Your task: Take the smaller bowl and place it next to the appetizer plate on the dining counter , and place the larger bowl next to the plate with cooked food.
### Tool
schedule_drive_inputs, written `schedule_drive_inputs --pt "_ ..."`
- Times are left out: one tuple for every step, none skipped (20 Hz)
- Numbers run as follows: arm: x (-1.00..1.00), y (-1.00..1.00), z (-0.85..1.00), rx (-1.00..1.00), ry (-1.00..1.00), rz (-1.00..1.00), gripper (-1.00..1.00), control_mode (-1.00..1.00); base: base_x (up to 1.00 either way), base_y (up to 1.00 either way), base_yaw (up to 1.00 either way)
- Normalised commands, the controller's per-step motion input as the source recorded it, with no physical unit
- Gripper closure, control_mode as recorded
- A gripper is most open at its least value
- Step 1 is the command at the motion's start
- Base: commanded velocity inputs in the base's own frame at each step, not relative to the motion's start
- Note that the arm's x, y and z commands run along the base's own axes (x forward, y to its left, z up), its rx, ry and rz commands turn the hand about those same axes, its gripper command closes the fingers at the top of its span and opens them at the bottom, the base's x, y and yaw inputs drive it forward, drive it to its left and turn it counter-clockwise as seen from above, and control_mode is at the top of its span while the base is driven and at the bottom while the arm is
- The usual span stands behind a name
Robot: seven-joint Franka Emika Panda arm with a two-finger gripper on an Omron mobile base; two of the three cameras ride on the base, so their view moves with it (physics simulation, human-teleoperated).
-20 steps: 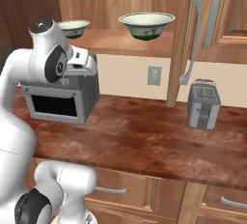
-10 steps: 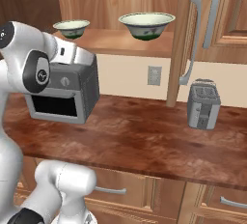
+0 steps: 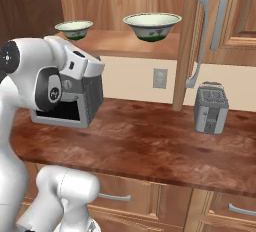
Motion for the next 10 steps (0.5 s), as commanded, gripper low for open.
schedule_drive_inputs --pt "-0.02 -0.35 0.46 0.24 -0.02 -0.03 -1.00 -1.00 0.00 0.00 0.00" --pt "0.00 -0.30 0.48 0.25 0.00 -0.01 -1.00 -1.00 0.00 0.00 0.00" --pt "0.00 -0.29 0.55 0.24 0.00 0.00 -1.00 -1.00 0.00 0.00 0.00" --pt "0.00 -0.26 0.53 0.23 0.00 0.00 -1.00 -1.00 0.00 0.00 0.00" --pt "0.07 -0.22 0.51 0.22 0.00 0.00 -1.00 -1.00 0.00 0.00 0.00" --pt "0.16 -0.14 0.53 0.20 0.00 0.00 -1.00 -1.00 0.00 0.00 0.00" --pt "0.18 -0.08 0.49 0.19 0.00 0.00 -1.00 -1.00 0.00 0.00 0.00" --pt "0.26 -0.02 0.39 0.15 0.01 0.00 -1.00 -1.00 0.00 0.00 0.00" --pt "0.26 0.00 0.34 0.12 0.01 0.00 -1.00 -1.00 0.00 0.00 0.00" --pt "0.27 0.00 0.26 0.07 0.00 0.00 -1.00 -1.00 0.00 0.00 0.00"
